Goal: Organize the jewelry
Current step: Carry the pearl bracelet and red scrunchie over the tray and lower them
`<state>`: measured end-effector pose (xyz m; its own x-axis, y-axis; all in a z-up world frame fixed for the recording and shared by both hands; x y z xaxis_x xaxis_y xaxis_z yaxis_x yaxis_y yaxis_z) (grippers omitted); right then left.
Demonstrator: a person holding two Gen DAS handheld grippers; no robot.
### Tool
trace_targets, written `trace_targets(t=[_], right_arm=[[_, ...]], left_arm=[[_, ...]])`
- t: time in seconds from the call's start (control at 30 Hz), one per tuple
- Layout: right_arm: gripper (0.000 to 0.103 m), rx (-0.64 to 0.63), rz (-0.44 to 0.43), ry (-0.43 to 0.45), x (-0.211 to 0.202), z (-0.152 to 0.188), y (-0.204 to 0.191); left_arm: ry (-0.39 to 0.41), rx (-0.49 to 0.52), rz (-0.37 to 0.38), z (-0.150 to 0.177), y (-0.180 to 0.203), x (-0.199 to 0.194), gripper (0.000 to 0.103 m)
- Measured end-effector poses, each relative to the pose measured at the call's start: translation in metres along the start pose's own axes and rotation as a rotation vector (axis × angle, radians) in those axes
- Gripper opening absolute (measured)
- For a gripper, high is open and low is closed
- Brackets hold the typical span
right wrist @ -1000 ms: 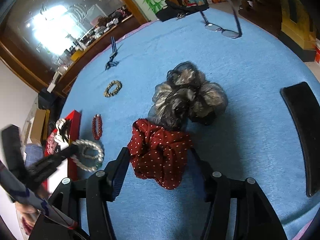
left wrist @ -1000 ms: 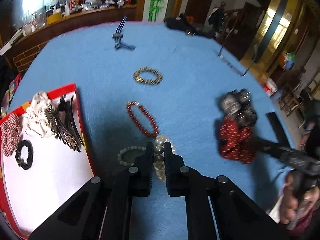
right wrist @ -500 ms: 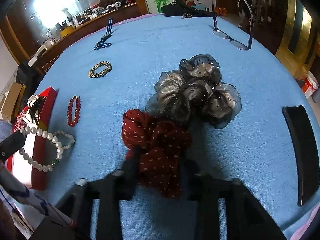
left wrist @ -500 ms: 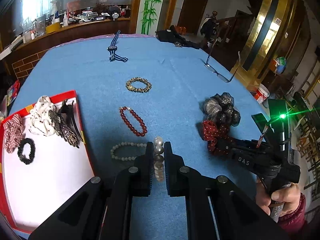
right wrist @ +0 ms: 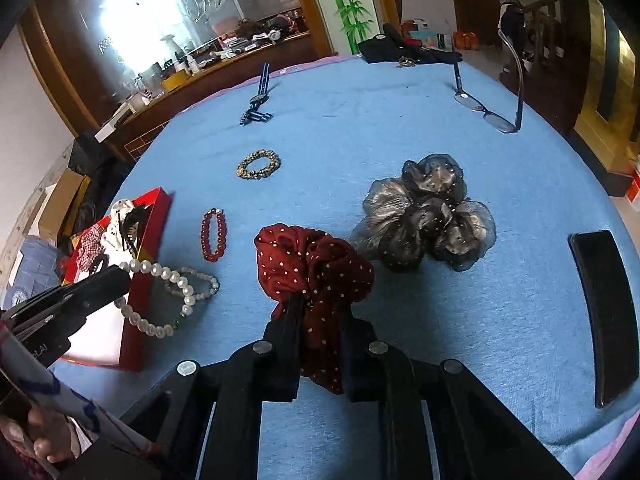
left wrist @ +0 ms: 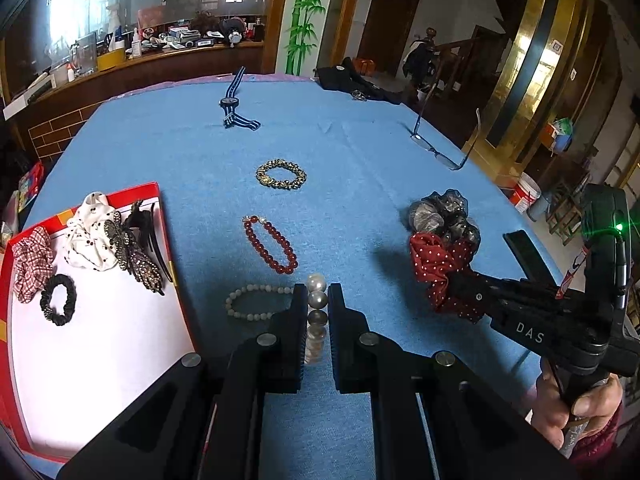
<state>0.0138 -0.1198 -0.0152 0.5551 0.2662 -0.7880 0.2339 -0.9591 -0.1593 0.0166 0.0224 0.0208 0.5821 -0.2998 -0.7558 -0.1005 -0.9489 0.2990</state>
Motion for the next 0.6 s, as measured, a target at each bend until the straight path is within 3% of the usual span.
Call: trace_targets(t=[0.33,0.6], right_arm=[[0.016,-0.020,-0.024,-0.014,0.002,-0.001,-0.015],[0.016,-0.086,-0.061,-0.007,0.000,-0.013,-0.050]], left_arm=[[0.017,-0.015,-0.014,-0.001,-0.010,-0.007,0.009],[0.047,-0.043,-0.030,-0.001,-0.028,-0.022,0.009]])
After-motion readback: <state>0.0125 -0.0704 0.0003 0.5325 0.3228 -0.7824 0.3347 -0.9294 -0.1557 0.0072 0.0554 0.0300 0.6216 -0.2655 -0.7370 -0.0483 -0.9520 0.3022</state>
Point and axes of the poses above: each gripper's, at about its wrist camera, not at the fingertips, and x roughly the way its jaws point, y to its right, z to its underside, the point moved 10 cm from there along x, roughly the way its jaws point, and after that the axes turned 12 degrees about -x, right-handed, at the moved point
